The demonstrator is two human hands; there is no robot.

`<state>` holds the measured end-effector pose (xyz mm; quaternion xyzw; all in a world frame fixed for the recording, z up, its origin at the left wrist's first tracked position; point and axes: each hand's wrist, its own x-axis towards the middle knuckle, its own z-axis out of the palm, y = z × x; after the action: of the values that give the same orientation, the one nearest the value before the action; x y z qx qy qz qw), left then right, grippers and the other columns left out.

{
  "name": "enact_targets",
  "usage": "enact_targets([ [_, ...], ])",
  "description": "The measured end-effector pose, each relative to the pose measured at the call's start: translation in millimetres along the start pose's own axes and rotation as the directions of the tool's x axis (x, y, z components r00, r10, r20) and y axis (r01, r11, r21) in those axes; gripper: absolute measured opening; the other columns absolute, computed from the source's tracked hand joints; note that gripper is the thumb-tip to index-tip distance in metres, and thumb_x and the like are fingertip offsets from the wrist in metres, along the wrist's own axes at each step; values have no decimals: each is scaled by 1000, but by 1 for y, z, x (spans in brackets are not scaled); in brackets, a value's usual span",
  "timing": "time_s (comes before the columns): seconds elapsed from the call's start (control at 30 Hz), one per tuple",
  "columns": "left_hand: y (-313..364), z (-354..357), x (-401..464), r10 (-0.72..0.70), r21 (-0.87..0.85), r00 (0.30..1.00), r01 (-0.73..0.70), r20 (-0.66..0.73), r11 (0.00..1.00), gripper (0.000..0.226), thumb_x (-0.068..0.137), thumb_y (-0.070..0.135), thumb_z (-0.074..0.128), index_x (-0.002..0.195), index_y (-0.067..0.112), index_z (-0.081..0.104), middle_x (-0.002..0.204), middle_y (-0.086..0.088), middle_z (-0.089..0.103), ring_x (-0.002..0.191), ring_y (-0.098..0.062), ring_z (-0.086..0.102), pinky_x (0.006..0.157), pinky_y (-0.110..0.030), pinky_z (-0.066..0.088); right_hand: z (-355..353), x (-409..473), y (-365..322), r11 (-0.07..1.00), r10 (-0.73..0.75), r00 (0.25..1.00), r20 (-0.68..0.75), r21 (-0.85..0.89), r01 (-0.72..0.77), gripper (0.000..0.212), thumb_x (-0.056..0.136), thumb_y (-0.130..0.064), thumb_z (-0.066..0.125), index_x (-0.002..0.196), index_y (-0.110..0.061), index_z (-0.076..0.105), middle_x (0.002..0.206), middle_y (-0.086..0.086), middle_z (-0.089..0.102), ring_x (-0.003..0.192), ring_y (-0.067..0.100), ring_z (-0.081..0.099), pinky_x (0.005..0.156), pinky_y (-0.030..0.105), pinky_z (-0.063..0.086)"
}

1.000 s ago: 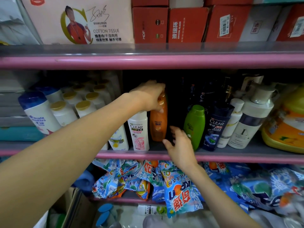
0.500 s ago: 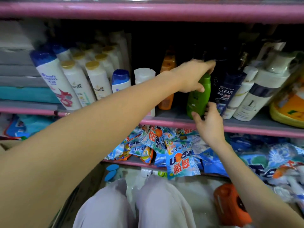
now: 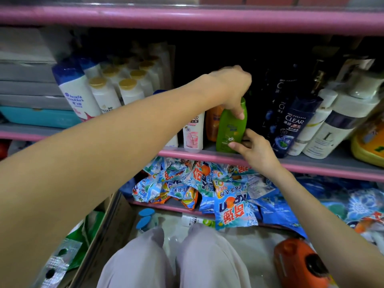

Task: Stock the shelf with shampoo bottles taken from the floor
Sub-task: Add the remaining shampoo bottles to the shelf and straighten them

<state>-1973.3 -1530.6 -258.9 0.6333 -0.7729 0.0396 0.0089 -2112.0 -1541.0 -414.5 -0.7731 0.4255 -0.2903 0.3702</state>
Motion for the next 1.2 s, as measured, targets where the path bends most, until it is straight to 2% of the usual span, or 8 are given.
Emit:
enact_targets([
  [0.3, -10, -10, -11, -102, 58, 991, 97, 88, 994, 72, 69, 47, 79, 122, 6, 55, 120, -14, 56, 91, -25, 54, 67, -32, 41, 17, 9, -8, 999, -47, 999, 26, -13, 47, 38, 85, -22, 70, 119, -12, 57, 110, 3, 68, 100, 16, 64, 91, 32, 52],
  [0.57, -10, -12, -14, -103, 93, 988, 93, 112, 991, 73, 69, 47, 79, 124, 6, 54, 121, -14, 56, 101, -29, 57, 70, -32, 42, 21, 8, -11, 999, -54, 998, 16, 7, 54, 38, 86, -21, 69, 120, -11, 57, 112, 4, 67, 99, 14, 63, 89, 27, 51],
  [0.7, -11, -13, -16, -104, 125, 988, 89, 115, 988, 76, 70, 46, 78, 128, 5, 52, 125, -16, 55, 108, -31, 57, 71, -32, 41, 22, 7, -15, 999, -44, 999, 28, -2, 44, 39, 86, -21, 69, 121, -10, 56, 112, 5, 66, 101, 18, 63, 92, 34, 52],
  [0.87, -13, -8, -25, -68, 169, 997, 59, 46, 984, 68, 76, 45, 74, 125, 5, 50, 124, -16, 54, 113, -34, 52, 84, -39, 44, 21, 1, -21, 998, 28, 999, -39, -48, -29, 49, 84, -21, 71, 125, -8, 49, 118, 8, 62, 109, 21, 60, 93, 35, 51],
  [0.93, -12, -4, -38, -32, 98, 992, 44, -119, 994, 58, 81, 43, 68, 124, 9, 49, 122, -13, 53, 114, -32, 49, 90, -42, 42, 21, -10, -24, 998, 33, 977, -210, -52, -45, 49, 85, -19, 70, 125, -7, 45, 120, 11, 57, 109, 22, 57, 91, 36, 52],
  [1.03, -11, 11, -73, 16, -182, 947, -78, -321, 980, 30, 88, 35, 60, 109, 14, 60, 105, 0, 59, 97, -16, 54, 85, -33, 45, 28, -38, -29, 997, -57, 928, -367, 21, 70, 26, 88, -11, 61, 112, -11, 51, 105, 5, 61, 93, 11, 59, 81, 22, 51],
  [1.1, -15, 29, -102, 39, -408, 967, -143, -252, 902, 17, 88, 30, 61, 97, 17, 67, 90, 8, 64, 80, -3, 55, 76, -18, 45, 41, -54, -27, 994, -79, 949, -307, 53, 100, 18, 88, -9, 58, 102, -18, 55, 93, -7, 63, 86, 0, 59, 72, 9, 46],
  [1.2, -28, 77, -139, -1, -650, 1000, -10, -17, 760, 7, 86, 27, 66, 88, 21, 70, 79, 12, 69, 71, 4, 60, 67, -9, 45, 73, -70, -12, 992, -67, 986, -156, 96, 82, 17, 88, -10, 60, 90, -26, 59, 81, -18, 64, 75, -5, 58, 67, 4, 42],
])
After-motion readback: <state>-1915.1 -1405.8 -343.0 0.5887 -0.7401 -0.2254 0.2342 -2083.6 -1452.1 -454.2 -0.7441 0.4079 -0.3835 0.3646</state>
